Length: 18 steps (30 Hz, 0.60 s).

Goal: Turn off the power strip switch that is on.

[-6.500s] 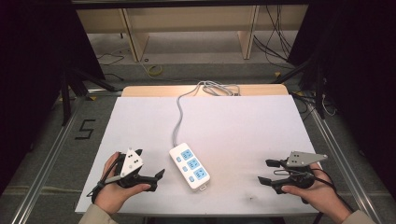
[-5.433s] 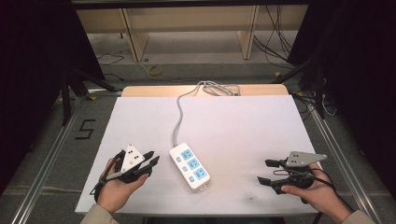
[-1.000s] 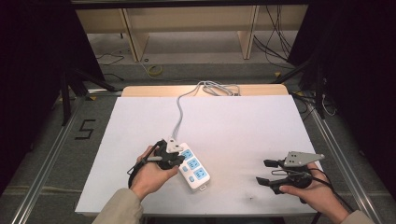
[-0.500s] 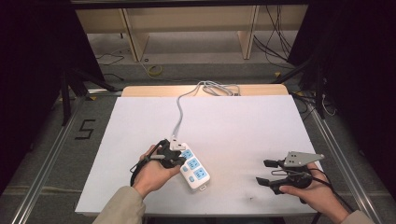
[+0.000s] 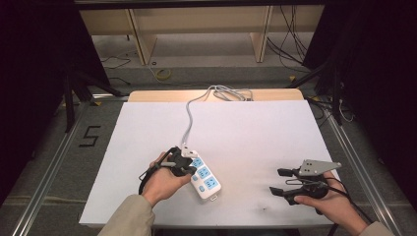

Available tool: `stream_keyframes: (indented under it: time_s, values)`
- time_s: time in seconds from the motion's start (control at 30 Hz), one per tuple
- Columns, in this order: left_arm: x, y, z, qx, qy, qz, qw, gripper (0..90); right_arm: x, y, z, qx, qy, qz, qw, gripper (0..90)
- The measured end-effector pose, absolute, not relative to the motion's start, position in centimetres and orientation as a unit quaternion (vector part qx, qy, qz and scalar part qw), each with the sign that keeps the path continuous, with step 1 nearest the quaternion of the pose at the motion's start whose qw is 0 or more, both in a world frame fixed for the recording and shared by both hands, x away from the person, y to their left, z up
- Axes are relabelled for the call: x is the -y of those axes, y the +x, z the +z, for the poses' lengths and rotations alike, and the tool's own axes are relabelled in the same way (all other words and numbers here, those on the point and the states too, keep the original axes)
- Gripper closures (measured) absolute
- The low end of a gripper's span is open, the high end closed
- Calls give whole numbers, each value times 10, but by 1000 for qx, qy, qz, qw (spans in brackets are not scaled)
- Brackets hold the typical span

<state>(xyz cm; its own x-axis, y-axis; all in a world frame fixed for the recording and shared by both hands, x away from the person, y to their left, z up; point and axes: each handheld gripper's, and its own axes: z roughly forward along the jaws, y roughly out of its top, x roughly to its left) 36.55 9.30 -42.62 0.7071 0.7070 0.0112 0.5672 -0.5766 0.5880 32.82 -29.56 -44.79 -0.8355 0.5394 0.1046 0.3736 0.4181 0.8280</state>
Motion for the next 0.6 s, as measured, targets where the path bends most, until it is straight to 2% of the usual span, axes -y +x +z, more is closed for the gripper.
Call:
stream_keyframes:
  time_s: [0.6]
  values:
    - [-85, 368, -431, -364, 889, 107, 258, 896, 295, 328, -448, -838, 270, 466, 88, 272]
